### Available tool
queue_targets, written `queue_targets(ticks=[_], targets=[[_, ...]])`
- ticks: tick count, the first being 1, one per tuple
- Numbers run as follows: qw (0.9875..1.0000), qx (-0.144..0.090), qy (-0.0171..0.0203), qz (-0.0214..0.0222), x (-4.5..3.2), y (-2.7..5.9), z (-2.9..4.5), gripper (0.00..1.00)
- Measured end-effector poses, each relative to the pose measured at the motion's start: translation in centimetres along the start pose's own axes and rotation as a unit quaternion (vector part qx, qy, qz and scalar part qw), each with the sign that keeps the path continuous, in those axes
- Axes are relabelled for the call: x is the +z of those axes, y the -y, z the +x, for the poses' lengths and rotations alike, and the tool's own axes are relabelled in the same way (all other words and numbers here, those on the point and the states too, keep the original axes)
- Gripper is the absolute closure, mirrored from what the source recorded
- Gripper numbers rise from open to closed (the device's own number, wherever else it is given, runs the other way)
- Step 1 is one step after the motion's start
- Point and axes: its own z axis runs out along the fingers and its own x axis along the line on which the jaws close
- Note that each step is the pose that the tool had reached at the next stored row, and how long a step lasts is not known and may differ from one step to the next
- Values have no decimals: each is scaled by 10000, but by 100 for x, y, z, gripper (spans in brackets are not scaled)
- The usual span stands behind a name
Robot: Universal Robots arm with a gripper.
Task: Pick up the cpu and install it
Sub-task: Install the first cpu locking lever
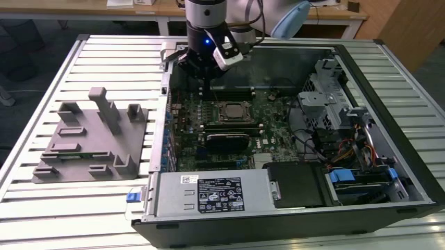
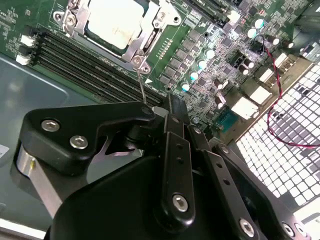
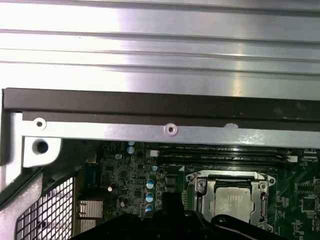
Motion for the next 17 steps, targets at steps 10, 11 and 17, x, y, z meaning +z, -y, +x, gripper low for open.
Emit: queue_targets(ticks=[10,11,17], targets=[[10000,0,0,-1,5,-49,-33,89],[10000,0,0,-1,6,-52,-50,89],[10000,0,-1,0,6,-55,-208,89]])
